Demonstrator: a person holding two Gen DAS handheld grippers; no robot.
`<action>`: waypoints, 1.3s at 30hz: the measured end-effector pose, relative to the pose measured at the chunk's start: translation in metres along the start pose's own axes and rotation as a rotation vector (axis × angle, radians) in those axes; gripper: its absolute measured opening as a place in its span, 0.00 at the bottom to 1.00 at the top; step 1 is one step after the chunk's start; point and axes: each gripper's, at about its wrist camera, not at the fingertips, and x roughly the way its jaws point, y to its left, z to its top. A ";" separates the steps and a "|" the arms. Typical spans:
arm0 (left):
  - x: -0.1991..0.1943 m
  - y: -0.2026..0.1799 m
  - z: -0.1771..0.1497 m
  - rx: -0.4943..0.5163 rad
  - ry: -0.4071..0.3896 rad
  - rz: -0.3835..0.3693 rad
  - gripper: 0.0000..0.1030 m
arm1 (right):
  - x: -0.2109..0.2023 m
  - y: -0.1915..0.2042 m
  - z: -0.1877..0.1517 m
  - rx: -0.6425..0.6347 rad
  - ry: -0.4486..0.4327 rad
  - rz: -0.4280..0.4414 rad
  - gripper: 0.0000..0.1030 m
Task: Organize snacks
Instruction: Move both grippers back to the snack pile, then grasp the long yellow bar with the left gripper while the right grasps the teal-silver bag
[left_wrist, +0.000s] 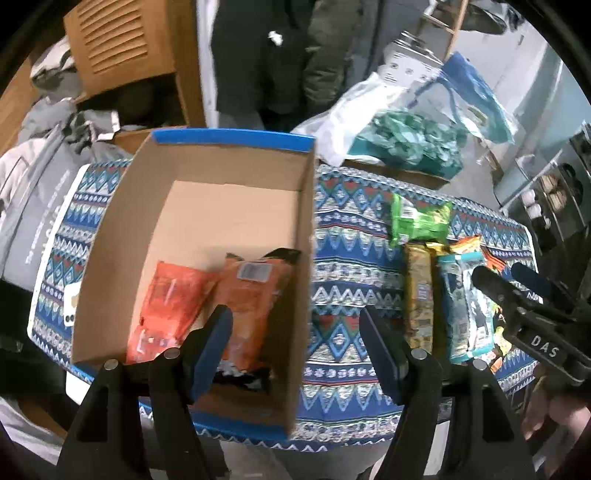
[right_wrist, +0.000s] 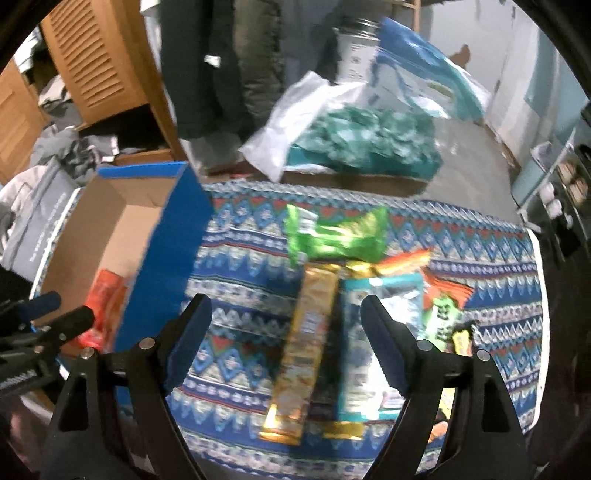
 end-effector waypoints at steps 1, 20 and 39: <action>0.001 -0.005 0.001 0.008 0.001 -0.001 0.71 | 0.001 -0.006 -0.003 0.007 0.006 -0.005 0.81; 0.053 -0.090 -0.008 0.136 0.089 -0.003 0.74 | 0.055 -0.083 -0.046 0.096 0.139 -0.086 0.81; 0.120 -0.099 -0.013 0.108 0.230 0.030 0.74 | 0.102 -0.072 -0.057 0.012 0.226 -0.116 0.83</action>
